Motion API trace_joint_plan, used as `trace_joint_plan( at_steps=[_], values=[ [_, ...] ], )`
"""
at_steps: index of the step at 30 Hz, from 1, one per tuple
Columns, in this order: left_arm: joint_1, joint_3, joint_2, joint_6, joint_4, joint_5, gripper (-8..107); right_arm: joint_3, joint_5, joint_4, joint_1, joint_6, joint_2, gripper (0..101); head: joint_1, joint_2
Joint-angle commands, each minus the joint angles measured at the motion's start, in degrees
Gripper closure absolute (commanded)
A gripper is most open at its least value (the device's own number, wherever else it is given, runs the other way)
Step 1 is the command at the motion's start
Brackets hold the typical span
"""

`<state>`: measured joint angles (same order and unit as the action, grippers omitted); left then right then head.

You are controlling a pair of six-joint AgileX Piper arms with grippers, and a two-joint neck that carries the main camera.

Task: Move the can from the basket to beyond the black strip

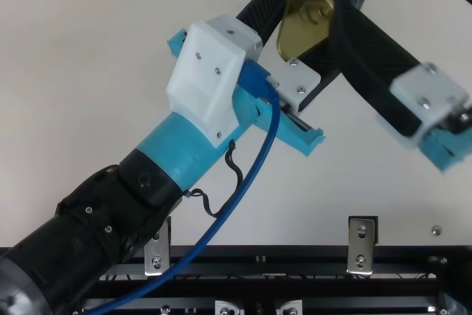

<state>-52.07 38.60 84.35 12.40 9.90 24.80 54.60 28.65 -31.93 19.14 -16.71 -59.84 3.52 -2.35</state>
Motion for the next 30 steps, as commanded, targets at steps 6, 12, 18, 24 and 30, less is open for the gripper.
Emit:
trace_joint_plan(
  at_steps=[6, 12, 18, 24, 30],
  values=[
    [0.0, 0.0, 0.0, 0.0, 0.0, 0.0, 89, 2.8, 4.2, -4.3, -2.4, -6.1, -6.0, 0, 0.1, 0.0],
    [0.0, 0.0, 0.0, 0.0, 0.0, 0.0, 89, 4.7, 7.6, -6.3, -4.0, -9.7, -9.8, 0, 0.1, 0.0],
    [0.0, 0.0, 0.0, 0.0, 0.0, 0.0, 89, 6.1, 9.8, -6.3, -4.3, -11.1, -12.5, 0, 0.1, 0.0],
    [0.0, 0.0, 0.0, 0.0, 0.0, 0.0, 89, 6.9, 11.0, -6.7, -3.4, -11.0, -14.3, 0, 0.1, 0.0],
    [0.0, 0.0, 0.0, 0.0, 0.0, 0.0, 89, 7.3, 11.3, -6.2, -2.7, -10.3, -15.4, 0, 0.1, 0.0]
  ],
)
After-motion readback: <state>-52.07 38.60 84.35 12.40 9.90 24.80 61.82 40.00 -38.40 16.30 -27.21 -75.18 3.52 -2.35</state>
